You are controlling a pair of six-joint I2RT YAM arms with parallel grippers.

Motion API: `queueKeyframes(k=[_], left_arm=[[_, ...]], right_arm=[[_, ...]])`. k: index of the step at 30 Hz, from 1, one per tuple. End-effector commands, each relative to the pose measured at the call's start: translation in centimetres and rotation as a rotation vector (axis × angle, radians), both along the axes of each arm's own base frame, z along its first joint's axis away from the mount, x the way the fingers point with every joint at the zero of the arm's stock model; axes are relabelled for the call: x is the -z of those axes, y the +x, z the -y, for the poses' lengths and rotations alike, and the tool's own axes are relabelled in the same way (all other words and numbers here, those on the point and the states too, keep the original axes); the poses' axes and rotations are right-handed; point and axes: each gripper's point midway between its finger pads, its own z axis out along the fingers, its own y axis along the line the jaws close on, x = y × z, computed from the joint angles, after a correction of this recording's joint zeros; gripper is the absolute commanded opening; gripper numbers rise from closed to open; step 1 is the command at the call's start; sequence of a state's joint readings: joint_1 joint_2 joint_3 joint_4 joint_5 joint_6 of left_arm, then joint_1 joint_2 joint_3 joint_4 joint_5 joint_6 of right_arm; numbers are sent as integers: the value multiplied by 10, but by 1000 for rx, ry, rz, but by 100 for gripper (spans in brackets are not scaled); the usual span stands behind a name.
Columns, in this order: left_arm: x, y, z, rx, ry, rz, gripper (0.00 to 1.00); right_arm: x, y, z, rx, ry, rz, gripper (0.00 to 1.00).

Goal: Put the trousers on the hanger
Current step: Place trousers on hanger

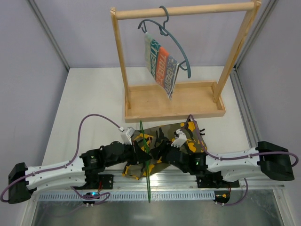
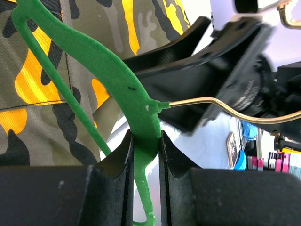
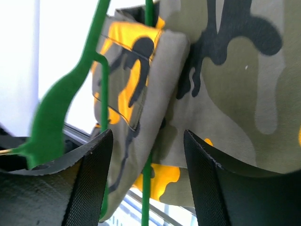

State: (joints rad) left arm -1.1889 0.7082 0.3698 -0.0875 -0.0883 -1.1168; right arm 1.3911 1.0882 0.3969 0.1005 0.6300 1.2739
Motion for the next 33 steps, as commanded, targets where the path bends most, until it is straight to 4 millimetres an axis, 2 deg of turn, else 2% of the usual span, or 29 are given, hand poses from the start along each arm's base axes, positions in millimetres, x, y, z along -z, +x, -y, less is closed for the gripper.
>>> queueKeyframes(k=[1, 5, 9, 11, 15, 16, 17, 18, 19, 20, 21, 22, 23, 24, 26, 27, 28, 30, 33], left_arm=[[17, 8, -15, -55, 98, 7, 0], [20, 9, -19, -66, 99, 9, 0], [20, 11, -24, -85, 86, 23, 0], [21, 11, -26, -94, 85, 22, 0], [25, 11, -28, -97, 93, 22, 0], [26, 12, -29, -100, 100, 21, 0], [28, 12, -29, -100, 107, 18, 0], [29, 12, -29, -99, 113, 17, 0], [26, 12, -28, -98, 112, 21, 0], [28, 12, -28, -97, 124, 20, 0], [30, 12, -31, -101, 145, 15, 0], [32, 12, -32, -105, 161, 10, 0], [32, 14, -34, -117, 178, 6, 0], [35, 13, -37, -122, 202, -6, 0], [36, 13, -39, -135, 212, -26, 0], [37, 13, -40, -145, 217, -34, 0], [39, 12, -43, -154, 227, -50, 0], [42, 12, -45, -169, 235, -63, 0], [47, 12, -52, -195, 274, -91, 0]], right_arm=[[-13, -1, -31, -40, 72, -14, 65], [2, -1, -39, -27, 76, -52, 68], [-3, 0, -54, -45, 134, -35, 67], [2, -2, -58, -60, 133, -37, 65], [7, -2, -58, -49, 163, -59, 51], [9, -3, -56, -48, 162, -62, 39], [11, -3, -54, -46, 157, -66, 30], [13, 2, -48, -37, 127, -66, 19], [12, 5, -43, -28, 105, -64, 4], [9, 9, -39, -21, 80, -55, 4], [10, 16, -20, 1, -5, -42, 4], [9, 21, -11, 12, -52, -39, 4], [0, 28, -6, 28, -78, -33, 4], [10, 29, 14, 41, -172, -47, 4], [0, 40, 33, 60, -215, -22, 4], [6, 39, 46, 65, -268, -32, 4], [0, 42, 53, 70, -267, -24, 4], [5, 48, 72, 83, -325, -32, 4], [6, 54, 88, 86, -372, -43, 4]])
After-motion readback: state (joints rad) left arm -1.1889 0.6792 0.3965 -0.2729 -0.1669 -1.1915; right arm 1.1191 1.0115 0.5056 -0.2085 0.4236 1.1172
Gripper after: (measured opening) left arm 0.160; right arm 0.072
